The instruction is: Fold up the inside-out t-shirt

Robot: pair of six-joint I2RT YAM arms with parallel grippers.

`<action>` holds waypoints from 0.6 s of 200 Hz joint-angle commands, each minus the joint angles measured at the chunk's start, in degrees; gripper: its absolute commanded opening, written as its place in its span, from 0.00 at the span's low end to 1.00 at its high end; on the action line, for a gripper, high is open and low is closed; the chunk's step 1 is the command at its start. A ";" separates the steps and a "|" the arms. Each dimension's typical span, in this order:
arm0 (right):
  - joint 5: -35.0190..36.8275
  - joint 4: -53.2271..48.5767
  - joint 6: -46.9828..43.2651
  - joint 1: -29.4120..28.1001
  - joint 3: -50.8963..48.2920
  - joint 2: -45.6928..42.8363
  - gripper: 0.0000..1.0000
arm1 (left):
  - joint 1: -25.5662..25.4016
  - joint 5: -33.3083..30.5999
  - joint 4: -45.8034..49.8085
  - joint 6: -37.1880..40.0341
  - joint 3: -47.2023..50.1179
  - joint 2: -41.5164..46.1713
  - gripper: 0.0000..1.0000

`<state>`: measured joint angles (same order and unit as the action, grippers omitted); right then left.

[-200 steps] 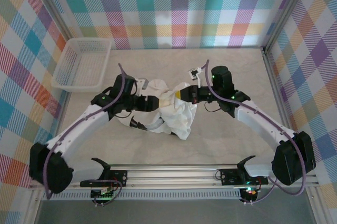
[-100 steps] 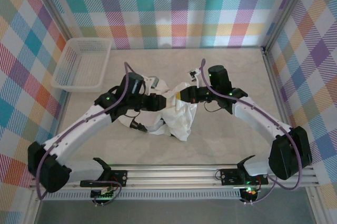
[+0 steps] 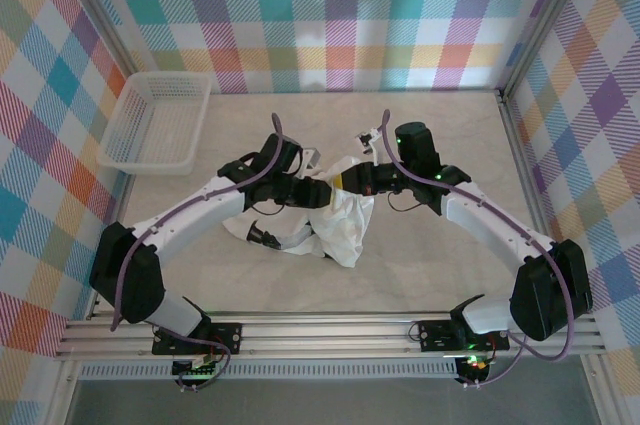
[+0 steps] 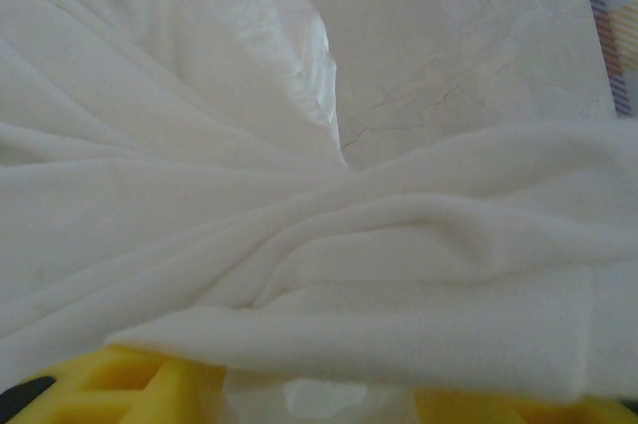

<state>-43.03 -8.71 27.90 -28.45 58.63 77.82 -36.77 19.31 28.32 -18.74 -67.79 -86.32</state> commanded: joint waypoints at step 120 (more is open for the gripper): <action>-1.83 -4.25 -0.67 14.32 1.65 12.09 0.46 | 4.21 23.33 -15.98 -12.51 -2.74 6.72 0.00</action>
<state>-44.58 -7.42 30.28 -13.69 57.30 91.61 -32.80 37.23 15.29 -29.10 -68.90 -81.30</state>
